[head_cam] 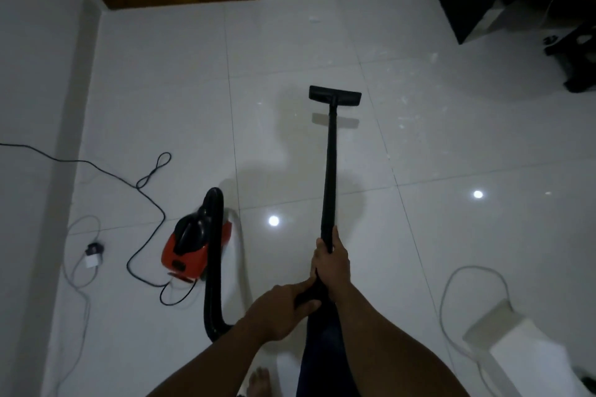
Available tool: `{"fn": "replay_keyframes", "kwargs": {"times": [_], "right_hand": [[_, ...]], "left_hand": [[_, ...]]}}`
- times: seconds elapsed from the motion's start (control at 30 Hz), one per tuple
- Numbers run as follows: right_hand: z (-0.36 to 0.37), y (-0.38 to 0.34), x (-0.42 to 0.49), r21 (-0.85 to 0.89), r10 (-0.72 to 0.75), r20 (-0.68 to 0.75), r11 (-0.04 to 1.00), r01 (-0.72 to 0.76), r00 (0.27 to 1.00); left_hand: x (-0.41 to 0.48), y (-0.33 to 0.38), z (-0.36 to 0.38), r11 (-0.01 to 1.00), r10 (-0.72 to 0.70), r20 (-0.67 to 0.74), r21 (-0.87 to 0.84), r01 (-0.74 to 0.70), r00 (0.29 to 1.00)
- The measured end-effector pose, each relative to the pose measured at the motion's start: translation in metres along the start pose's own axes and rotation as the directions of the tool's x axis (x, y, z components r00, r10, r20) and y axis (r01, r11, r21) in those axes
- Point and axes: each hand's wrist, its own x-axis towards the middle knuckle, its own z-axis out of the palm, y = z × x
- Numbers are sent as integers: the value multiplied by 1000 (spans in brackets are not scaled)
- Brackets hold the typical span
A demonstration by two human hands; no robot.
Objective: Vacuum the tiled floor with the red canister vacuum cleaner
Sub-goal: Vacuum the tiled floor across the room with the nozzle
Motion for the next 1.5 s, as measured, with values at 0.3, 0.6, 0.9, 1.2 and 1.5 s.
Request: {"fn": "replay_keyframes", "kwargs": {"times": [0.3,0.6,0.9,1.2,1.5], "right_hand": [[18,137,-118,-42,65,-16,997,-66,998],[19,234,-165,0,229,-3,973,-229,973],[-1,238,-120,84,253,-4,964,-251,968],[-61,138,-43,3,210,40,978,-211,977],[-93,62,70,-110,201,47,975,-195,978]], "left_hand": [[-103,-70,102,1000,-5,143,29,1,990],[-150,-82,161,992,-116,268,79,98,956],[-116,-54,158,989,-145,301,58,134,943],[-20,18,115,981,-176,252,-41,192,951],[74,85,62,975,-190,175,-84,207,966]]}}
